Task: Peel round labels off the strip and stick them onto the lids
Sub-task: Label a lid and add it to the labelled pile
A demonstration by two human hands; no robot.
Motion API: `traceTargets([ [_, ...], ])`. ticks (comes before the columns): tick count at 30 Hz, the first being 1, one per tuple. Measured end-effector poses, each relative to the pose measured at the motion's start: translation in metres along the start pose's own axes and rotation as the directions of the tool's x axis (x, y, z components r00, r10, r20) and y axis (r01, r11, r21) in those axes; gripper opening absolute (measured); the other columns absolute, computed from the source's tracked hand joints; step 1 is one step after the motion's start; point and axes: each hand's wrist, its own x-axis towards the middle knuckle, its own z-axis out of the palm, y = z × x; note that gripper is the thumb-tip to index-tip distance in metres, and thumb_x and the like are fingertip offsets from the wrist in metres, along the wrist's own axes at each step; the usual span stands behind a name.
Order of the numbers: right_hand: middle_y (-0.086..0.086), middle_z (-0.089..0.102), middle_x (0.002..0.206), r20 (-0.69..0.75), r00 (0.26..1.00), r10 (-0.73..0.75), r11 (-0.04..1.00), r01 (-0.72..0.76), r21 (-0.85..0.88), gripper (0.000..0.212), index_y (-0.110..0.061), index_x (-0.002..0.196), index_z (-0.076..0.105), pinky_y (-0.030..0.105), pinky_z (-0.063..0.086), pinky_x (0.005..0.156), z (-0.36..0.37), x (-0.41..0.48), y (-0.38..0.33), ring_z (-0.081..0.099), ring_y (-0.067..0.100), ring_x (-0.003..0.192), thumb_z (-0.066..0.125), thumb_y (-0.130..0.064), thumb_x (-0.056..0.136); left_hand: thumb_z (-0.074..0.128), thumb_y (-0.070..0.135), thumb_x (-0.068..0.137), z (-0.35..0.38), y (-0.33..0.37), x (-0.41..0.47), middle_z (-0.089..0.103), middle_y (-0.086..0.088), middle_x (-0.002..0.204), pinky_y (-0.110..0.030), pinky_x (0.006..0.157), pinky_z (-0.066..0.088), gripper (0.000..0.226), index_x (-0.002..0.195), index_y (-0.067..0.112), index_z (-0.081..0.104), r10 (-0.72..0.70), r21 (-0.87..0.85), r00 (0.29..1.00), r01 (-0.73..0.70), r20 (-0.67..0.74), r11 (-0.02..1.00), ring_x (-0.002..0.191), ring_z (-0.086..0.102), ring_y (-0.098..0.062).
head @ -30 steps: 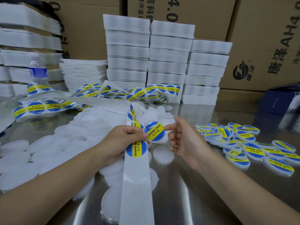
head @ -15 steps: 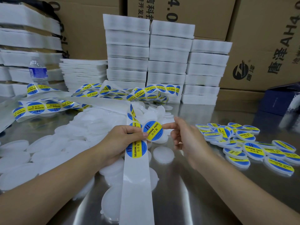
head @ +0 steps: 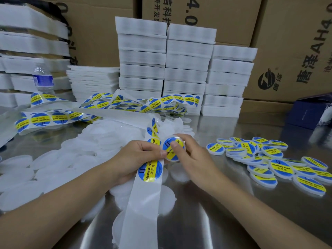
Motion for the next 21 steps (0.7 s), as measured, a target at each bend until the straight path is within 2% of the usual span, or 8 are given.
traceTargets([
  [2, -0.013, 0.067, 0.089, 0.031, 1.0, -0.002, 0.999, 0.003, -0.035, 0.051, -0.036, 0.111, 0.054, 0.034, 0.049, 0.081, 0.0008, -0.0009, 0.0016, 0.061, 0.006, 0.085, 0.04, -0.071, 0.078, 0.077, 0.032, 0.053, -0.0009, -0.0006, -0.0001, 0.075, -0.011, 0.082, -0.02, 0.062, 0.055, 0.029, 0.073, 0.012, 0.079, 0.007, 0.001, 1.0, -0.007, 0.008, 1.0, 0.069, 0.07, -0.014],
  [7, -0.009, 0.068, 0.088, 0.07, 0.998, 0.012, 0.989, -0.002, -0.149, 0.05, -0.033, 0.111, 0.053, 0.037, 0.05, 0.079, 0.0004, -0.0017, 0.0019, 0.061, 0.011, 0.085, 0.042, -0.07, 0.079, 0.078, 0.037, 0.056, -0.0011, -0.0008, -0.0018, 0.076, -0.01, 0.084, -0.02, 0.069, 0.054, 0.029, 0.074, 0.014, 0.079, 0.04, 0.044, 0.994, -0.045, 0.097, 0.998, 0.077, 0.072, -0.016],
  [10, -0.008, 0.066, 0.081, 0.065, 0.996, 0.061, 0.984, -0.049, -0.173, 0.049, -0.031, 0.1, 0.052, 0.033, 0.048, 0.07, 0.0023, -0.002, -0.0004, 0.059, 0.012, 0.078, 0.041, -0.073, 0.076, 0.077, 0.042, 0.055, -0.0002, -0.0002, -0.0027, 0.076, -0.007, 0.083, -0.018, 0.068, 0.053, 0.031, 0.073, 0.017, 0.079, 0.05, 0.104, 0.994, -0.06, 0.099, 0.993, 0.076, 0.071, -0.012],
  [12, -0.008, 0.061, 0.071, 0.046, 0.996, 0.08, 0.974, -0.068, -0.217, 0.044, -0.03, 0.086, 0.047, 0.029, 0.04, 0.06, 0.0025, -0.0016, -0.0019, 0.056, 0.013, 0.072, 0.042, -0.073, 0.076, 0.077, 0.044, 0.054, 0.0005, 0.0, -0.0031, 0.076, -0.006, 0.084, -0.017, 0.068, 0.053, 0.034, 0.074, 0.018, 0.08, 0.047, 0.152, 0.993, -0.063, 0.107, 0.986, 0.076, 0.07, -0.011],
  [15, -0.007, 0.054, 0.066, 0.003, 0.996, 0.085, 0.962, -0.082, -0.259, 0.042, -0.026, 0.079, 0.043, 0.029, 0.033, 0.057, 0.0024, 0.0005, -0.0042, 0.053, 0.018, 0.072, 0.046, -0.067, 0.08, 0.078, 0.045, 0.053, 0.0004, 0.0003, -0.0025, 0.076, -0.005, 0.079, -0.016, 0.065, 0.052, 0.033, 0.073, 0.018, 0.08, 0.029, 0.188, 0.995, -0.046, 0.096, 0.981, 0.071, 0.069, -0.008],
  [19, 0.005, 0.059, 0.074, -0.04, 0.997, 0.064, 0.966, -0.072, -0.248, 0.041, -0.014, 0.083, 0.049, 0.036, 0.039, 0.067, 0.0007, 0.0033, -0.006, 0.055, 0.029, 0.08, 0.042, -0.053, 0.092, 0.077, 0.046, 0.052, 0.0003, 0.0003, -0.0019, 0.075, 0.001, 0.075, -0.015, 0.061, 0.051, 0.032, 0.071, 0.021, 0.079, 0.02, 0.199, 0.996, -0.037, 0.086, 0.979, 0.066, 0.068, -0.005],
  [21, 0.007, 0.055, 0.073, -0.05, 0.998, 0.038, 0.967, -0.049, -0.252, 0.036, -0.017, 0.076, 0.044, 0.039, 0.039, 0.069, -0.0001, 0.0044, -0.0065, 0.051, 0.032, 0.077, 0.037, -0.045, 0.097, 0.077, 0.046, 0.052, 0.0009, 0.0006, -0.0026, 0.075, 0.003, 0.072, -0.014, 0.06, 0.051, 0.027, 0.068, 0.024, 0.079, 0.019, 0.186, 0.996, -0.036, 0.092, 0.982, 0.064, 0.068, -0.003],
])
